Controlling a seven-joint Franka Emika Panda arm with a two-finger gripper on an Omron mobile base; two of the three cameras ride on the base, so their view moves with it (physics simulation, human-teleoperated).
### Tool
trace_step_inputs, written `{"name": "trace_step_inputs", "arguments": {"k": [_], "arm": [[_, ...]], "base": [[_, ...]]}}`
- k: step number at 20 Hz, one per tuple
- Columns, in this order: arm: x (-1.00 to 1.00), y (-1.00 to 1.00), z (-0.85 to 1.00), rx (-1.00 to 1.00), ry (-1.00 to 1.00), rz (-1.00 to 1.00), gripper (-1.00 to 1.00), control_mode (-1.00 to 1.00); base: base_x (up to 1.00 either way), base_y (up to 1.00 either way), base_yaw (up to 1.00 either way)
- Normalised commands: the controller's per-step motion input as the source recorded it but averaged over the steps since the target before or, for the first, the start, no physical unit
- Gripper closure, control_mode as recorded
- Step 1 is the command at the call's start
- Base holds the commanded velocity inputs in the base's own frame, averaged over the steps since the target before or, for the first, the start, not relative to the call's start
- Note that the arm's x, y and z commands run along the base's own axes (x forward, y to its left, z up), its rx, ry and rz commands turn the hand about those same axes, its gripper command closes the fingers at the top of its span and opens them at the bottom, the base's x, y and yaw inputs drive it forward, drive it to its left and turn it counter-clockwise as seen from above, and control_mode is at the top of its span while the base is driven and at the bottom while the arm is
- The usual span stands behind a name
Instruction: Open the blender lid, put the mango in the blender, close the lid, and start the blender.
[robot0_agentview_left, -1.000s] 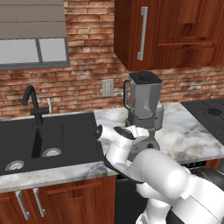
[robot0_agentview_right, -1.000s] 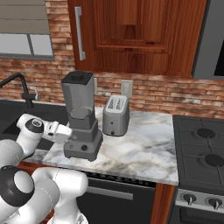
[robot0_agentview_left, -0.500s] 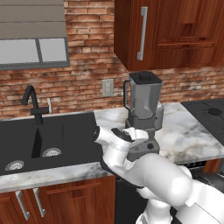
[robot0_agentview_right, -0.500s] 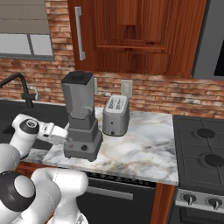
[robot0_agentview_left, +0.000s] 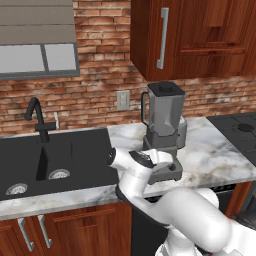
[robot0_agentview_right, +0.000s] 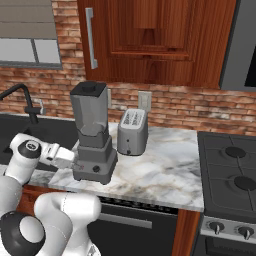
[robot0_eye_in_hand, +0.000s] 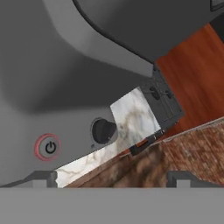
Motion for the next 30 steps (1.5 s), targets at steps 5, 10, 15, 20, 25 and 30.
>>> {"name": "trace_step_inputs", "arguments": {"k": [5, 10, 15, 20, 25, 30], "arm": [[0.0, -0.12, 0.0, 0.0, -0.05, 0.0, -1.0, -1.0], [0.07, 0.0, 0.0, 0.0, -0.02, 0.0, -1.0, -1.0], [0.0, 0.0, -0.02, 0.0, 0.0, 0.0, -1.0, -1.0], [0.01, -0.05, 0.0, 0.0, 0.0, 0.0, -1.0, -1.0], [0.13, 0.0, 0.0, 0.0, 0.0, 0.0, -1.0, -1.0], [0.15, 0.0, -0.01, 0.0, 0.0, 0.0, -1.0, -1.0]], "base": [[0.0, 0.0, 0.0], [0.0, 0.0, 0.0], [0.0, 0.0, 0.0], [0.0, 0.0, 0.0], [0.0, 0.0, 0.0], [0.0, 0.0, 0.0]]}}
